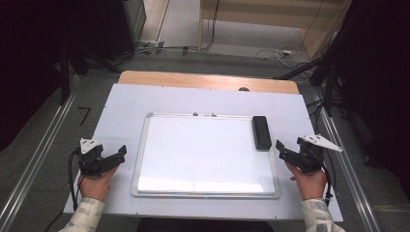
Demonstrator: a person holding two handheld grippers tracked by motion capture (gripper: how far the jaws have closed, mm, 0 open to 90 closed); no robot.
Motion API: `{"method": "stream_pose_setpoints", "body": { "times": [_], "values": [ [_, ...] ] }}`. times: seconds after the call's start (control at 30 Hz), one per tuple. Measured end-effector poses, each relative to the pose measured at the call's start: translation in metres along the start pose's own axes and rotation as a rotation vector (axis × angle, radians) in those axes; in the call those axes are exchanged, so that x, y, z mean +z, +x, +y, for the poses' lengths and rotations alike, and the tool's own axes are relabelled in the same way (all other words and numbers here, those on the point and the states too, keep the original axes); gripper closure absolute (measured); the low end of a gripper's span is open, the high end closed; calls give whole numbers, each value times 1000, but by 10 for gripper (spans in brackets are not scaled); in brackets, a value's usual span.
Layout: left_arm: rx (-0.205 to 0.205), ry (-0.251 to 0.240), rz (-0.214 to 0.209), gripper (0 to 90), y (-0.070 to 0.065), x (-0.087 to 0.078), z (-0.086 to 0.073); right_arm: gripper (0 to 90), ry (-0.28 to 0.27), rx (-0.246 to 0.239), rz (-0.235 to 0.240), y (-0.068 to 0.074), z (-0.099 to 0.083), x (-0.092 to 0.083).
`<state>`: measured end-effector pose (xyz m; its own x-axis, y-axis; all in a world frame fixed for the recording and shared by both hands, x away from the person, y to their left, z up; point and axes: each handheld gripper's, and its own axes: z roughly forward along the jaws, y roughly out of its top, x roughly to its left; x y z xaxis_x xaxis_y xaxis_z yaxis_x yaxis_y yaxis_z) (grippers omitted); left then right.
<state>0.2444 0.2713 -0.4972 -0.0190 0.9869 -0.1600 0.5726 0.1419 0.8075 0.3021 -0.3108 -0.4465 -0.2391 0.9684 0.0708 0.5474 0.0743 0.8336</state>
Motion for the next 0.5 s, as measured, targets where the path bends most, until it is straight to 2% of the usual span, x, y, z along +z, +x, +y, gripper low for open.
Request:
{"method": "stream_pose_setpoints", "body": {
  "times": [0.5],
  "values": [
    [5,3,0,158,-1,1,0,162,-13,-3,-25,-18,-11,-15]
  ]
}}
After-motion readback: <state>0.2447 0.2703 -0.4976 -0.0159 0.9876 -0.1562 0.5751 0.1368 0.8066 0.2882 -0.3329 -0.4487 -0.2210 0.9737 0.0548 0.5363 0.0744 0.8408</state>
